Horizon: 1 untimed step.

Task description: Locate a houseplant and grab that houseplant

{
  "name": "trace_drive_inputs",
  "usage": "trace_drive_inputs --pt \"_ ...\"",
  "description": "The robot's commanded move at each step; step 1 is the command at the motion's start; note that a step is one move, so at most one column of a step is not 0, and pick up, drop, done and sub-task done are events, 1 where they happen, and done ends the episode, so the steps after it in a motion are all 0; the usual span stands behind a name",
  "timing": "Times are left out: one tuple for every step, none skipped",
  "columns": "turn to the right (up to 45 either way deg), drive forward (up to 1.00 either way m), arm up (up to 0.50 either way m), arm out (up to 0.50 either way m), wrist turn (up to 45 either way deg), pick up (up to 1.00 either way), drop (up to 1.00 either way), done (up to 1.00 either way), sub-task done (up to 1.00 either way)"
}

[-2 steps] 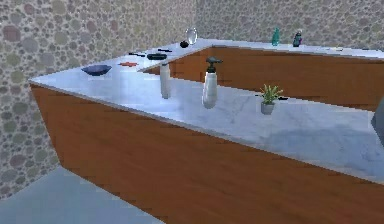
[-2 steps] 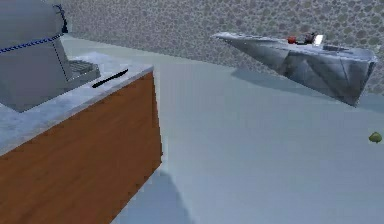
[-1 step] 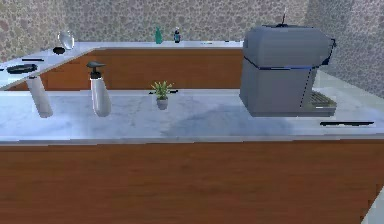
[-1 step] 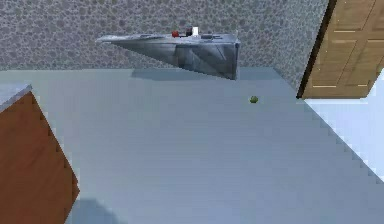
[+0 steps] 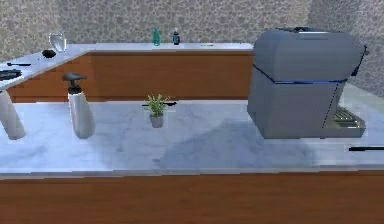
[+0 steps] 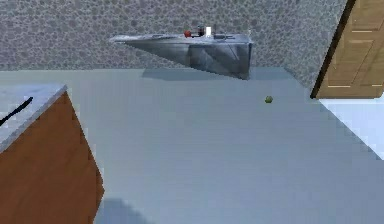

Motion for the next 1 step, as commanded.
trace_drive_inputs --pt "45.0 0.00 0.00 0.00 0.0 0.00 0.00 0.00 0.00"
